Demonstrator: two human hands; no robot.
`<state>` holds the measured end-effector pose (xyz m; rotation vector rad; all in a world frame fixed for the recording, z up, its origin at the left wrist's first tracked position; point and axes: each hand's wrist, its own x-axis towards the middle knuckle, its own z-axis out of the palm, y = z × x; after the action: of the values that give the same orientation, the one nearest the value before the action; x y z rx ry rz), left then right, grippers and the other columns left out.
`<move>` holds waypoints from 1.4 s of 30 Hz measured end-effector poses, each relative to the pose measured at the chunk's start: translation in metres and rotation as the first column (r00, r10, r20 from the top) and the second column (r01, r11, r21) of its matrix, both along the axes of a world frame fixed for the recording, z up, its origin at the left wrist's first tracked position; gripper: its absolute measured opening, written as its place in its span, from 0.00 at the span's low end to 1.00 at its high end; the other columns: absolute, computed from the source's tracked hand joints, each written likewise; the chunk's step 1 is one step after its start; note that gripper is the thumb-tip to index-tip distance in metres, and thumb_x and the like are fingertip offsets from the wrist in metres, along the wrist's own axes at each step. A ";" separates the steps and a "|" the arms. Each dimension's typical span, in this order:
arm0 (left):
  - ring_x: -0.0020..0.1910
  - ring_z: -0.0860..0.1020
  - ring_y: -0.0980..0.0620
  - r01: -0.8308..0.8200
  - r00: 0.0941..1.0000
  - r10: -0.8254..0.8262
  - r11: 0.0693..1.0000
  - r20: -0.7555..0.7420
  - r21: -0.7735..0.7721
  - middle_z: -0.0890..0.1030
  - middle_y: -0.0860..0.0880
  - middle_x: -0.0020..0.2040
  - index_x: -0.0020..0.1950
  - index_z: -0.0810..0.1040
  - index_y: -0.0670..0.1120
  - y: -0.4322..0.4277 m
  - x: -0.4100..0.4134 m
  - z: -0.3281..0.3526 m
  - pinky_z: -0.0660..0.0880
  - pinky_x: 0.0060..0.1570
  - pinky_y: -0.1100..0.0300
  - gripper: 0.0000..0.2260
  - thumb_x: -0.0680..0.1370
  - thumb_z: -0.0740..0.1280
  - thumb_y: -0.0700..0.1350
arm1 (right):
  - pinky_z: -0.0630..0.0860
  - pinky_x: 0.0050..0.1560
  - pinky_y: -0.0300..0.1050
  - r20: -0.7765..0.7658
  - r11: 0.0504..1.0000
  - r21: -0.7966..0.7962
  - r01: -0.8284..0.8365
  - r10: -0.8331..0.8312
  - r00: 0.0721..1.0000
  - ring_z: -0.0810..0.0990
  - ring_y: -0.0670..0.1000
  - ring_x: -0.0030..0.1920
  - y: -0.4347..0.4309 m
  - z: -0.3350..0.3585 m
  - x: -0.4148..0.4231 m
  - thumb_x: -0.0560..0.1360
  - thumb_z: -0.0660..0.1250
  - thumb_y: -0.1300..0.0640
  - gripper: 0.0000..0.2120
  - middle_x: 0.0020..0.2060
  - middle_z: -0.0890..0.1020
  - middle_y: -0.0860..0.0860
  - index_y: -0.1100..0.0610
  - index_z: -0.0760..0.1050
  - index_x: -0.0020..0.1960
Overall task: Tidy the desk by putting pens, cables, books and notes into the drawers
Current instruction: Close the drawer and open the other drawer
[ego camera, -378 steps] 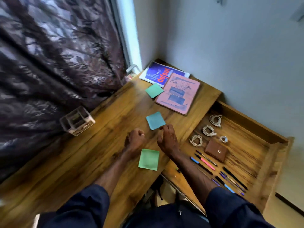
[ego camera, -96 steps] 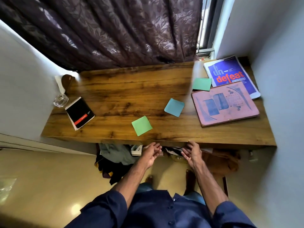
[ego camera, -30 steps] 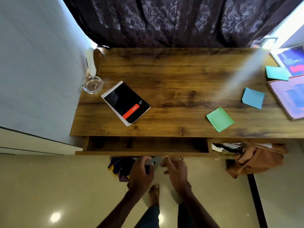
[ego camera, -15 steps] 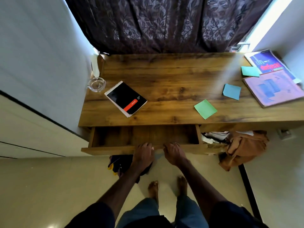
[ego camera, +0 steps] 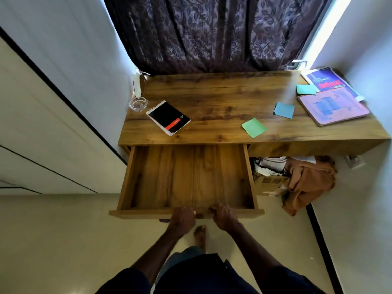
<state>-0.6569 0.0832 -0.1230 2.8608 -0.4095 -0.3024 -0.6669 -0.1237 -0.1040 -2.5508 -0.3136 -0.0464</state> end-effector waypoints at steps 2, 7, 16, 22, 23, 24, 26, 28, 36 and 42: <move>0.35 0.82 0.47 0.037 0.994 -0.042 0.998 -0.099 -0.048 0.83 0.46 0.36 0.40 0.83 0.45 0.005 -0.019 -0.015 0.79 0.35 0.56 0.17 0.78 0.57 0.49 | 0.71 0.35 0.38 0.101 0.998 0.020 -0.059 0.057 0.993 0.76 0.49 0.35 -0.006 -0.006 -0.022 0.86 0.47 0.54 0.31 0.33 0.82 0.54 0.59 0.83 0.37; 0.29 0.79 0.54 0.139 0.990 -0.139 0.990 -0.002 0.017 0.79 0.53 0.30 0.34 0.82 0.51 0.014 -0.077 -0.007 0.73 0.31 0.64 0.29 0.84 0.46 0.52 | 0.74 0.31 0.33 -0.025 0.962 0.083 -0.259 0.262 0.965 0.77 0.42 0.30 -0.011 0.011 -0.073 0.85 0.46 0.44 0.23 0.30 0.81 0.45 0.48 0.75 0.43; 0.55 0.81 0.42 0.076 0.977 -0.051 0.991 -0.205 0.113 0.83 0.44 0.54 0.57 0.82 0.44 0.006 -0.116 0.005 0.75 0.56 0.51 0.23 0.80 0.50 0.52 | 0.75 0.22 0.42 0.120 0.993 -0.091 -0.071 0.082 0.989 0.79 0.52 0.25 -0.013 -0.046 -0.109 0.83 0.55 0.50 0.23 0.30 0.80 0.55 0.59 0.79 0.38; 0.53 0.82 0.41 0.022 0.950 -0.008 0.999 -0.312 0.042 0.83 0.44 0.52 0.55 0.82 0.43 0.000 -0.104 0.039 0.77 0.51 0.53 0.18 0.82 0.57 0.51 | 0.79 0.27 0.43 -0.023 0.999 -0.011 -0.038 0.038 0.999 0.82 0.53 0.31 -0.014 -0.032 -0.111 0.79 0.61 0.53 0.17 0.36 0.84 0.55 0.60 0.84 0.40; 0.58 0.80 0.43 0.062 0.933 -0.025 0.994 -0.360 0.092 0.82 0.45 0.58 0.60 0.81 0.44 -0.005 -0.099 0.051 0.75 0.56 0.55 0.15 0.82 0.59 0.50 | 0.79 0.30 0.41 -0.100 0.999 0.040 -0.030 0.034 0.994 0.83 0.53 0.33 -0.012 -0.011 -0.115 0.76 0.64 0.56 0.13 0.38 0.84 0.56 0.61 0.84 0.42; 0.62 0.78 0.44 0.105 0.915 -0.046 0.987 -0.402 0.125 0.80 0.45 0.62 0.63 0.79 0.44 -0.007 -0.093 0.053 0.73 0.58 0.56 0.15 0.82 0.60 0.48 | 0.79 0.35 0.39 -0.155 0.996 0.088 -0.010 0.024 0.988 0.84 0.54 0.36 -0.010 0.006 -0.121 0.75 0.66 0.59 0.10 0.41 0.85 0.57 0.63 0.84 0.44; 0.64 0.76 0.42 0.209 0.886 -0.138 0.971 -0.443 0.115 0.78 0.42 0.65 0.64 0.78 0.41 -0.016 -0.083 0.063 0.73 0.57 0.54 0.16 0.81 0.61 0.47 | 0.77 0.46 0.38 -0.295 0.992 0.106 0.067 -0.033 0.955 0.84 0.54 0.46 -0.009 0.025 -0.123 0.75 0.67 0.65 0.09 0.49 0.86 0.57 0.64 0.84 0.52; 0.60 0.78 0.42 0.252 0.865 -0.191 0.965 -0.464 0.073 0.80 0.41 0.61 0.59 0.79 0.40 -0.033 -0.078 0.077 0.72 0.49 0.55 0.14 0.81 0.61 0.47 | 0.76 0.51 0.41 -0.400 0.989 0.091 0.117 -0.071 0.914 0.83 0.53 0.52 -0.014 0.034 -0.126 0.77 0.67 0.64 0.10 0.53 0.85 0.55 0.62 0.83 0.56; 0.31 0.69 0.55 0.236 0.842 -0.322 0.941 -0.432 -0.243 0.72 0.51 0.33 0.36 0.71 0.50 -0.143 -0.064 0.120 0.72 0.37 0.48 0.12 0.78 0.62 0.51 | 0.74 0.45 0.33 -0.510 0.810 0.201 0.550 -0.393 0.765 0.82 0.45 0.46 -0.093 0.088 -0.108 0.77 0.66 0.62 0.09 0.45 0.85 0.46 0.54 0.86 0.47; 0.32 0.73 0.57 0.181 0.892 -0.287 0.934 -0.349 -0.308 0.75 0.54 0.33 0.36 0.75 0.51 -0.237 -0.054 0.124 0.70 0.34 0.60 0.12 0.79 0.64 0.42 | 0.77 0.43 0.38 -0.508 0.725 0.257 0.639 -0.461 0.728 0.83 0.47 0.45 -0.182 0.097 -0.108 0.79 0.64 0.60 0.10 0.44 0.86 0.47 0.50 0.83 0.45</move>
<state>-0.7110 -0.1533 0.0009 2.4062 -0.6612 -0.7818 -0.7754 -0.3056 -0.0071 -2.0547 0.6012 0.1785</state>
